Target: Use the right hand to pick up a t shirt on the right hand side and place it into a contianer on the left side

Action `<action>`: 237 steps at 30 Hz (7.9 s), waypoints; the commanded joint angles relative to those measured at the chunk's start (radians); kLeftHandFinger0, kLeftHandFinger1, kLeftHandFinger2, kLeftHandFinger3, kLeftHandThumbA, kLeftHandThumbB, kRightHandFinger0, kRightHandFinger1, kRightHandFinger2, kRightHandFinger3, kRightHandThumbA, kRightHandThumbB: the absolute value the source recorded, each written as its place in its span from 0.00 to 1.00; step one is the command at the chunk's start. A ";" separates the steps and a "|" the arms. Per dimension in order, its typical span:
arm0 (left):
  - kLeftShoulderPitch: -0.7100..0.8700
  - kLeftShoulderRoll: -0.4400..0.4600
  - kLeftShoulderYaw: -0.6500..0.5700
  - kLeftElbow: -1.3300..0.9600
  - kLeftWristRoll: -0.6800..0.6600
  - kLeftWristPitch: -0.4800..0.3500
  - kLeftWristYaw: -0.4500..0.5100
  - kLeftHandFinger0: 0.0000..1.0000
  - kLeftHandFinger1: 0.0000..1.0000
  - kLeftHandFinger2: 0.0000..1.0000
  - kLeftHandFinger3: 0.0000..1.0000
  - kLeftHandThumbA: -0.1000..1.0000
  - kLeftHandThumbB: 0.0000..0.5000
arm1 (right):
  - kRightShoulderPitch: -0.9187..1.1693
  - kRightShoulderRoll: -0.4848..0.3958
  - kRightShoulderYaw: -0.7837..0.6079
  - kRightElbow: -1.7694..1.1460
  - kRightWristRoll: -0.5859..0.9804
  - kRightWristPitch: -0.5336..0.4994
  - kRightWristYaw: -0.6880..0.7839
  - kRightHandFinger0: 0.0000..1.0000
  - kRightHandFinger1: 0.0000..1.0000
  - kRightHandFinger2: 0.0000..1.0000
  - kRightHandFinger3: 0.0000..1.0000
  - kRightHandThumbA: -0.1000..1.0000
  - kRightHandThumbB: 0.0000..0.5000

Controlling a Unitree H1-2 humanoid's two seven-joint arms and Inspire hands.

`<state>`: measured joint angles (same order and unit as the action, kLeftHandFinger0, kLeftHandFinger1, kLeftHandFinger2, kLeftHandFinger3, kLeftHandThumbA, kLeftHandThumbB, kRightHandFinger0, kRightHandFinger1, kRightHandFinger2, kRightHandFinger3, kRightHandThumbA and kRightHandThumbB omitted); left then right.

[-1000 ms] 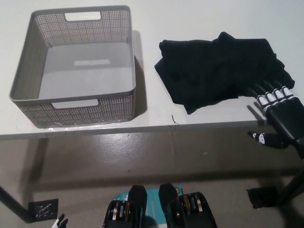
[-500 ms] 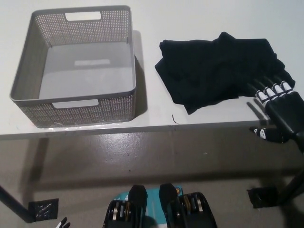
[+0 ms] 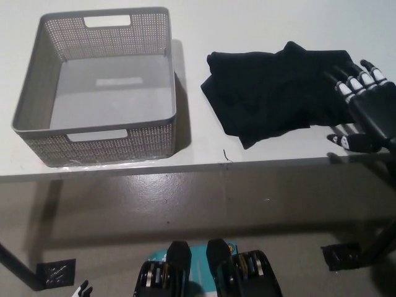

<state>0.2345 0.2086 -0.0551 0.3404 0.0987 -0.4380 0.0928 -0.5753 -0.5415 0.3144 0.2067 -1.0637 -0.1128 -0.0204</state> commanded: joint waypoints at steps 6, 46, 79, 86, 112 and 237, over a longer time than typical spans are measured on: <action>-0.021 0.008 -0.010 -0.013 0.016 -0.032 -0.005 0.95 1.00 1.00 1.00 1.00 0.46 | -0.111 0.073 -0.013 0.068 0.043 0.062 0.052 1.00 1.00 1.00 1.00 0.77 0.84; -0.078 -0.014 -0.049 -0.020 0.036 -0.032 -0.017 0.95 1.00 1.00 1.00 1.00 0.51 | -0.266 0.274 -0.015 0.510 0.271 0.048 -0.033 1.00 1.00 1.00 1.00 0.98 0.79; -0.053 -0.034 -0.040 -0.051 0.009 -0.032 -0.011 0.93 1.00 1.00 1.00 1.00 0.48 | -0.384 0.415 -0.102 0.977 0.485 -0.287 -0.414 0.00 0.00 0.24 0.27 0.10 0.00; -0.057 -0.032 -0.040 -0.050 0.006 -0.032 -0.019 0.93 1.00 1.00 1.00 1.00 0.55 | -0.391 0.409 -0.127 0.972 0.524 -0.336 -0.454 0.00 0.14 0.50 0.52 0.00 0.00; -0.067 -0.040 -0.050 -0.039 0.067 -0.012 -0.016 0.96 1.00 1.00 1.00 1.00 0.70 | -0.633 0.548 -0.399 0.578 0.772 -0.017 -0.412 0.00 0.00 0.24 0.28 0.00 0.09; -0.001 -0.093 -0.030 0.010 -0.001 -0.032 0.068 1.00 1.00 1.00 1.00 1.00 0.51 | 0.957 0.260 -0.222 -0.069 0.787 -0.357 -0.082 1.00 1.00 1.00 1.00 1.00 0.25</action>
<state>0.1914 0.0898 -0.1554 0.3716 0.1766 -0.4646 0.0593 0.2977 -0.2389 0.1024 -0.0663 -0.1833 -0.0428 0.1566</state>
